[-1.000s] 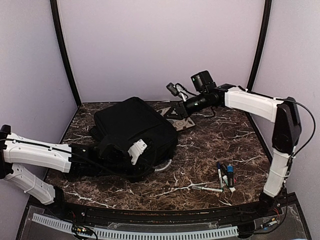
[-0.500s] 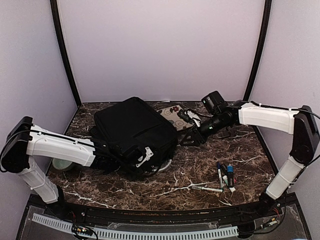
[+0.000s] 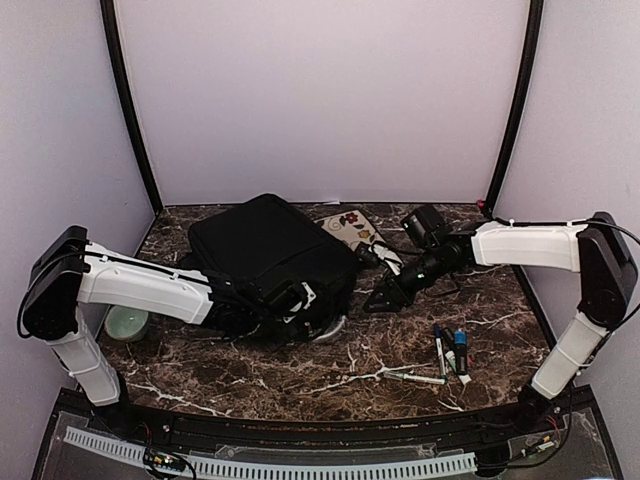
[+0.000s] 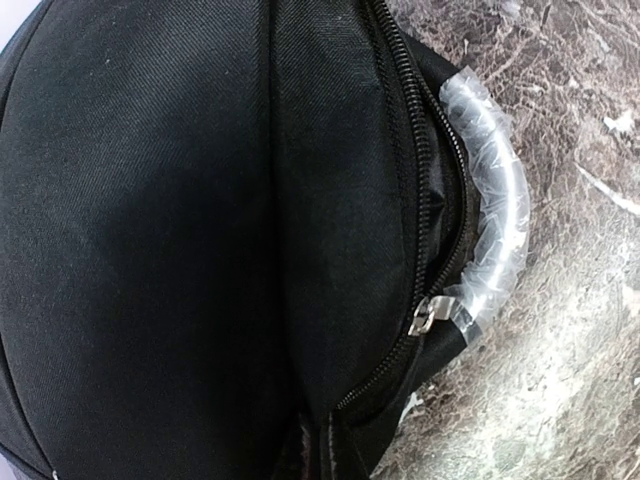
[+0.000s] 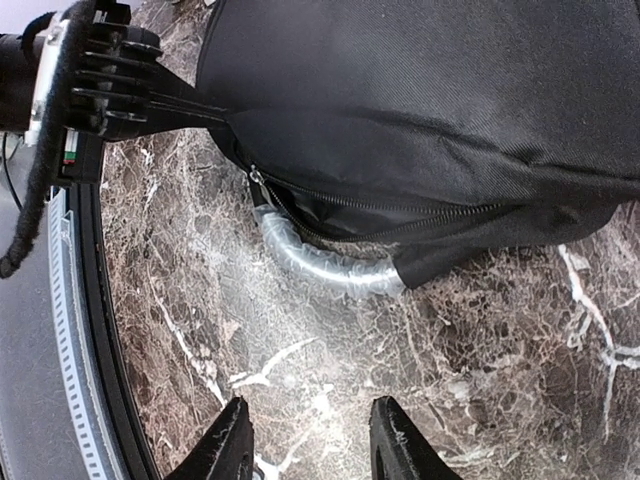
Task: Pack the student bag
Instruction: Hold the largest pocket of the student bag, then grab the largest pocket of the student bag.
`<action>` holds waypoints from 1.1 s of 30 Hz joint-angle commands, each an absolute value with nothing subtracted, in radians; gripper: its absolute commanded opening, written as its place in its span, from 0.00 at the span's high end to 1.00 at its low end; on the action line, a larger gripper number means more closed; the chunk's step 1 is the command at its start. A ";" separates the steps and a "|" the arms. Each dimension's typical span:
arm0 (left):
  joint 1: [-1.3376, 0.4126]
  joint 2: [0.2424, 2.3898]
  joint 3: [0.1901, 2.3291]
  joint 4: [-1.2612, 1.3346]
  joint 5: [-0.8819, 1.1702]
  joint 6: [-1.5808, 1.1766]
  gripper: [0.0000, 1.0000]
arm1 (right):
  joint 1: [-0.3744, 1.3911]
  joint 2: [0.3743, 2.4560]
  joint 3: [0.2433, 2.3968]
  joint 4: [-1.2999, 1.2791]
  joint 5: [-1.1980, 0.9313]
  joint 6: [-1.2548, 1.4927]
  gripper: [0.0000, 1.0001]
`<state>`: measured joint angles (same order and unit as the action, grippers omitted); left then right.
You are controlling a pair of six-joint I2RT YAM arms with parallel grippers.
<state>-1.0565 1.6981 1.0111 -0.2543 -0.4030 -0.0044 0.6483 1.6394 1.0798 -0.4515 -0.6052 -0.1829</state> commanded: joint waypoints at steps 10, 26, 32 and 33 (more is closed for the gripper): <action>-1.023 1.551 0.957 0.045 -0.256 -0.159 1.00 | 0.792 1.750 1.131 -0.244 -0.544 -0.060 0.63; -1.017 1.581 0.932 0.143 -0.216 -0.250 1.00 | 0.846 1.823 1.057 0.030 -0.362 0.112 0.59; -1.014 1.586 0.936 0.163 -0.185 -0.276 1.00 | 0.849 1.828 1.038 0.127 -0.376 0.144 0.59; -1.014 1.586 0.935 0.166 -0.181 -0.276 1.00 | 0.850 1.831 1.039 0.140 -0.384 0.150 0.59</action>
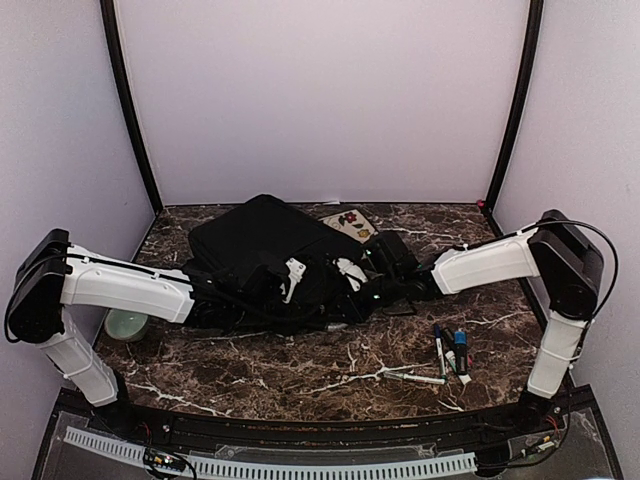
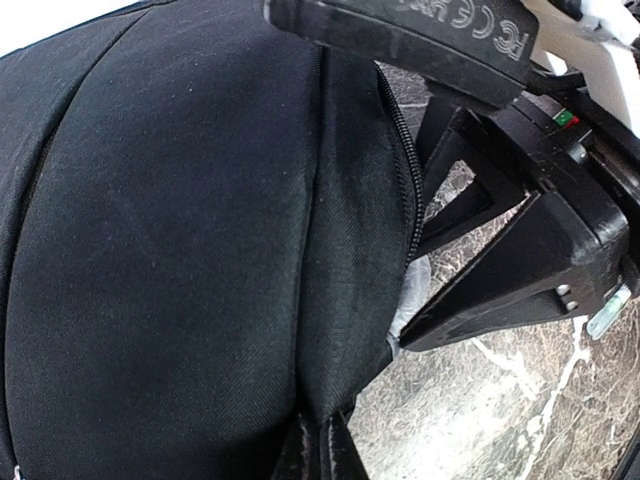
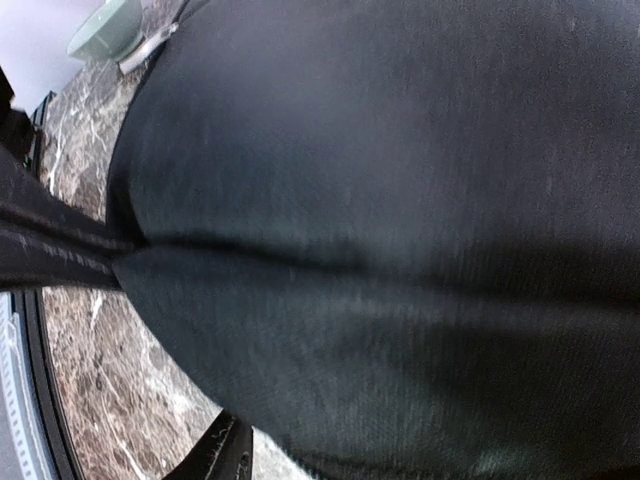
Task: Pack the student bag
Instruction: Grab the largest pocket of the student bag, then zip the student bag into the largest pocket of the bag.
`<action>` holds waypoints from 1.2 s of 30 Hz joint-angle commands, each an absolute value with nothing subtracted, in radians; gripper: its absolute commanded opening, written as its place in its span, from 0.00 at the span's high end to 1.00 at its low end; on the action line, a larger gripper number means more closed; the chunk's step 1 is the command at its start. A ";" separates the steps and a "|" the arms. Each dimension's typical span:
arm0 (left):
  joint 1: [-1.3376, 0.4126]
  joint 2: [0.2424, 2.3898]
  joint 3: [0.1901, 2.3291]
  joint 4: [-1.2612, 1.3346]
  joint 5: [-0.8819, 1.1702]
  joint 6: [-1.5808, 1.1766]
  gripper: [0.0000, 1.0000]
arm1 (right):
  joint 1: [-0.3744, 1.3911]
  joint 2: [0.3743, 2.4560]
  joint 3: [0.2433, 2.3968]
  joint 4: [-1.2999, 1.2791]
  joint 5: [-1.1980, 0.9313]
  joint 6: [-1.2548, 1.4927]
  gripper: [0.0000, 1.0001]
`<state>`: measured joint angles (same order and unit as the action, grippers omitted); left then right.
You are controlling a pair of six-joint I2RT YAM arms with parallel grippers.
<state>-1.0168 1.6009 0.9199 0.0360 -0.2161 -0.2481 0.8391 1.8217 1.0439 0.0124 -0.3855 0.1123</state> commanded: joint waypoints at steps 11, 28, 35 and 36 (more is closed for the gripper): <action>-1.014 1.581 0.927 0.175 -0.176 -0.285 1.00 | 0.853 1.880 1.083 0.160 -0.468 0.178 0.63; -1.014 1.538 0.860 0.142 -0.166 -0.235 1.00 | 0.783 1.797 1.021 -0.104 -0.473 -0.030 1.00; -1.015 1.511 0.800 0.046 -0.071 -0.198 1.00 | 0.684 1.847 1.050 -0.200 -0.459 -0.065 1.00; -1.016 1.497 0.783 0.036 -0.070 -0.208 1.00 | 0.672 1.853 1.056 -0.204 -0.457 -0.070 1.00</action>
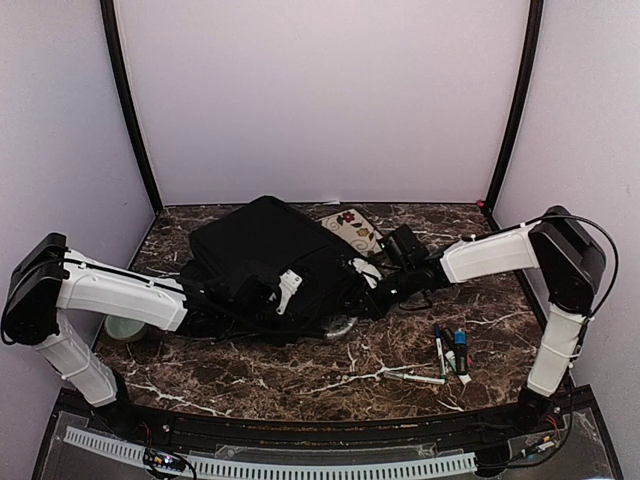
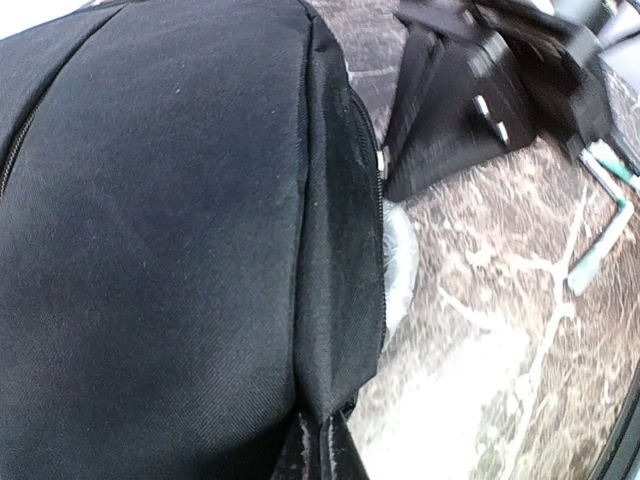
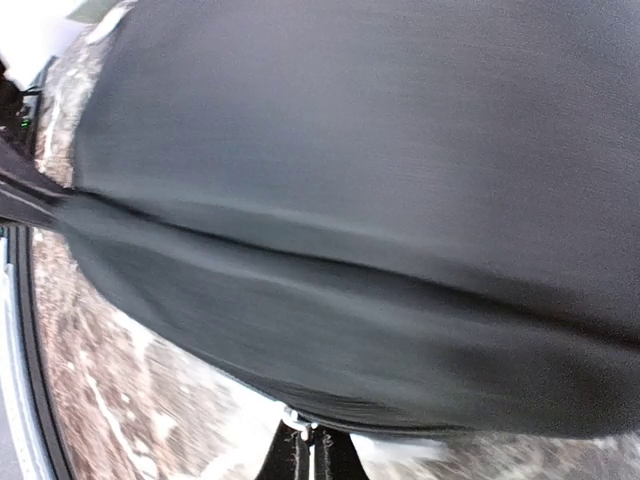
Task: Pack the student bag
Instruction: Zip the student bag into the largest pocket of the bag, then place the largest pocket of the bag in the student bag, then hold the largest pocket of the student bag.
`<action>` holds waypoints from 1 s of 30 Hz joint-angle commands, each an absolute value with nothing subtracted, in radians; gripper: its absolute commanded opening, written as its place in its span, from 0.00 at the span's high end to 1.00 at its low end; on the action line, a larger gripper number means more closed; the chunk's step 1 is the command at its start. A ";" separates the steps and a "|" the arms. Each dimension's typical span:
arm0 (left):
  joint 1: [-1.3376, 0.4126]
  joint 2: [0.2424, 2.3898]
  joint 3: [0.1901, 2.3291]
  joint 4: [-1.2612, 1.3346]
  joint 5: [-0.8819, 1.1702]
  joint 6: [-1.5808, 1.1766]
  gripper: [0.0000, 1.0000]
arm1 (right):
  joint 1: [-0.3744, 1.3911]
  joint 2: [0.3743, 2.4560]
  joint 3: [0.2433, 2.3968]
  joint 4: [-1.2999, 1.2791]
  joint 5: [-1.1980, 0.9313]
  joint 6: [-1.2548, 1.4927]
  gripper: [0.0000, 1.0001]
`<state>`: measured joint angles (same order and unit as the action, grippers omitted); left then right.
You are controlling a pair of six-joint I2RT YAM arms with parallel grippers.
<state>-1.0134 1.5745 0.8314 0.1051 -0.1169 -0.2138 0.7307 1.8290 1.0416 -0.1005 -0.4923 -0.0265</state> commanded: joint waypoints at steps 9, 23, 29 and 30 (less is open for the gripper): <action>-1.032 1.302 0.642 -0.081 -0.088 -0.317 1.00 | 0.625 1.885 1.126 -0.252 -0.397 -0.184 1.00; -1.063 0.998 0.585 -0.163 -0.122 -0.275 0.51 | 0.839 1.794 1.122 -0.262 -0.484 -0.232 1.00; -1.082 1.117 0.661 -0.016 -0.107 -0.153 0.29 | 0.892 1.781 1.144 -0.269 -0.507 -0.219 1.00; -1.083 1.165 0.682 -0.002 -0.117 -0.132 0.29 | 0.895 1.781 1.144 -0.269 -0.508 -0.218 1.00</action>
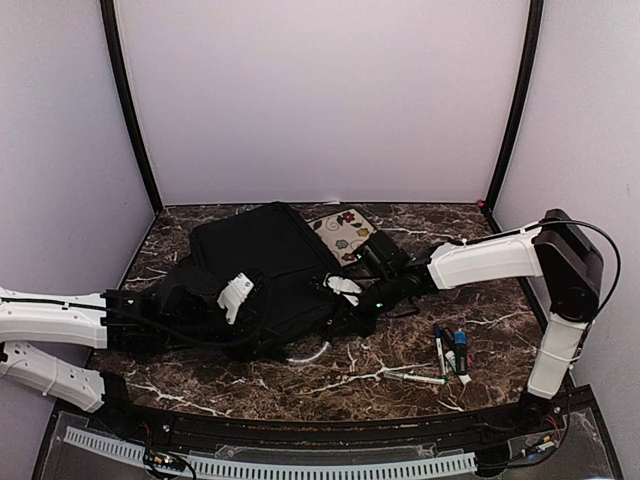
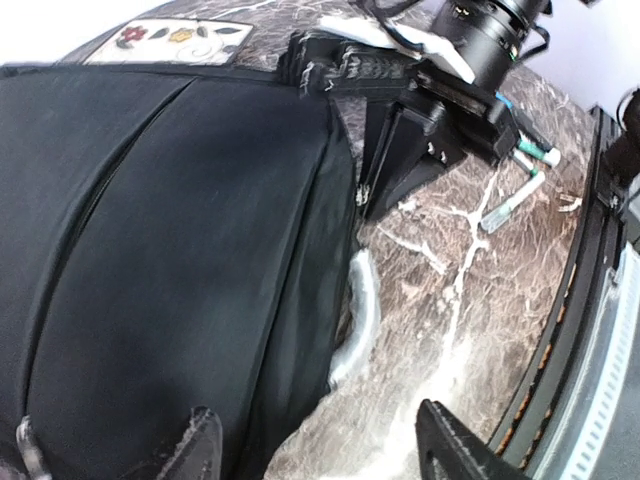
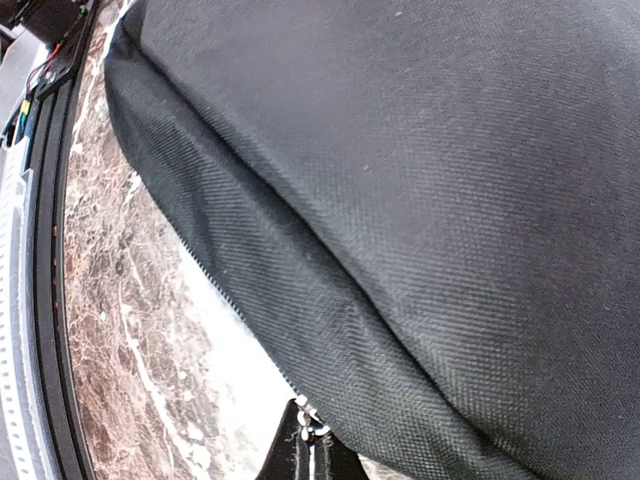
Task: Pack the student bag
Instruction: Hold the largest pocket of the student bag.
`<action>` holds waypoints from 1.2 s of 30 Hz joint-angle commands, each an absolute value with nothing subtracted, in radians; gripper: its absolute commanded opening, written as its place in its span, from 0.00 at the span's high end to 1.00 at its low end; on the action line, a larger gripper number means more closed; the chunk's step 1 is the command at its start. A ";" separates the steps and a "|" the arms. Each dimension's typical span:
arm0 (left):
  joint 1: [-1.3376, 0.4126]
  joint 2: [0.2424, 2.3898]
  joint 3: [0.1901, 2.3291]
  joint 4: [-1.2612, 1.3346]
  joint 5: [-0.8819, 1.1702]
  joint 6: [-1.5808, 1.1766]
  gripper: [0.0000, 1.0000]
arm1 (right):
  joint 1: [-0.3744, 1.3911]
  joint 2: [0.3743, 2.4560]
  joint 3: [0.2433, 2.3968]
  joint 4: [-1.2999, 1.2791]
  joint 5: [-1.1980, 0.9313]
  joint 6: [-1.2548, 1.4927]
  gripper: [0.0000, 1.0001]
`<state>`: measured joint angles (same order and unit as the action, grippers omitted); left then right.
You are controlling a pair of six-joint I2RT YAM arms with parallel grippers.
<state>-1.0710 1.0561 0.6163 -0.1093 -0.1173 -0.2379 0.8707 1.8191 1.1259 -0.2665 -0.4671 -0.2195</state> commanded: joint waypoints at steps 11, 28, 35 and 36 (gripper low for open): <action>-1.083 1.500 0.865 0.019 -0.306 -0.024 0.38 | 0.908 1.775 1.127 -0.255 -0.515 -0.207 1.00; -1.081 1.545 0.805 0.122 -0.380 0.029 0.81 | 0.872 1.803 1.111 -0.259 -0.536 -0.186 1.00; -1.081 1.411 0.753 0.065 -0.310 0.049 1.00 | 0.768 1.817 1.096 -0.309 -0.491 -0.226 1.00; -1.081 1.391 0.743 0.061 -0.288 0.054 1.00 | 0.758 1.823 1.100 -0.320 -0.485 -0.231 1.00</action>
